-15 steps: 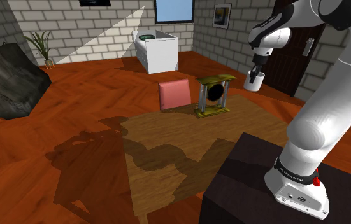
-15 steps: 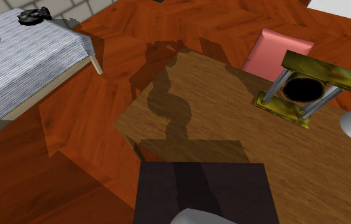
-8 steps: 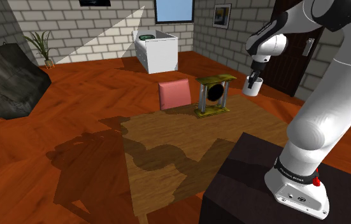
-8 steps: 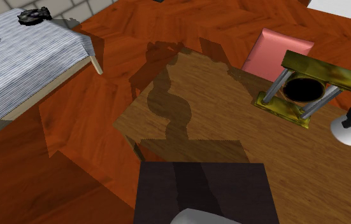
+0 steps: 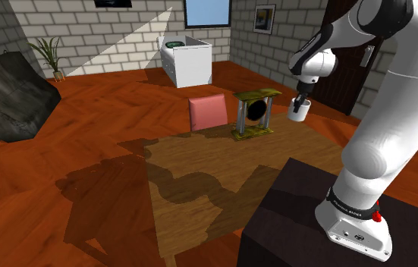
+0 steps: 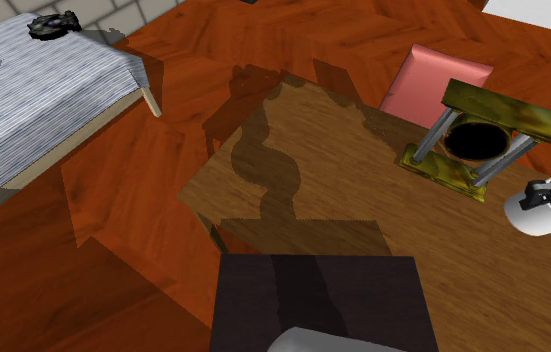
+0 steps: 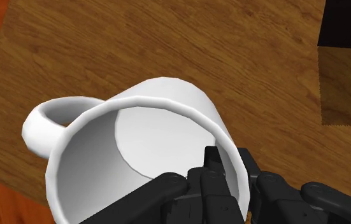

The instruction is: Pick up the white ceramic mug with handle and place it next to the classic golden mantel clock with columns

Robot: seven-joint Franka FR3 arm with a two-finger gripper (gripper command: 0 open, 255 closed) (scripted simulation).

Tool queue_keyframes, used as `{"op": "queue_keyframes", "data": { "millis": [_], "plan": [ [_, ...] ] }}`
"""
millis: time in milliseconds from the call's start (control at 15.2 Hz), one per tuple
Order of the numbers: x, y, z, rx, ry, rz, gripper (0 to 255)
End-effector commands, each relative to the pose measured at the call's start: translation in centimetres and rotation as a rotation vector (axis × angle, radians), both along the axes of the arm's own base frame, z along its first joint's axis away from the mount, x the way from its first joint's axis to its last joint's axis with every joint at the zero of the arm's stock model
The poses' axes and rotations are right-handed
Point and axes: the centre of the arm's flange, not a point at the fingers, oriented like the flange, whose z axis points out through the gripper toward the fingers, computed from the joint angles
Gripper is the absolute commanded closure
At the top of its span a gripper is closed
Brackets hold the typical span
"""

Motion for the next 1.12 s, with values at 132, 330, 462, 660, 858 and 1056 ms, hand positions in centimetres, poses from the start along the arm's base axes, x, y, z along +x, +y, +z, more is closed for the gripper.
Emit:
{"op": "queue_keyframes", "data": {
  "millis": [132,330,462,660,858,1056],
  "plan": [
    [0.0,-0.1,-2.1,-0.001,-0.001,0.000,255],
    [0.0,-0.1,-3.7,-0.001,-0.001,0.000,255],
    [0.0,-0.1,-4.8,-0.001,-0.001,0.000,255],
    [0.0,-0.1,-6.3,-0.001,-0.001,0.000,255],
    [0.0,-0.1,-7.9,-0.001,-0.001,0.000,255],
    [0.0,-0.1,-9.5,-0.001,-0.001,0.000,255]
  ]
}}
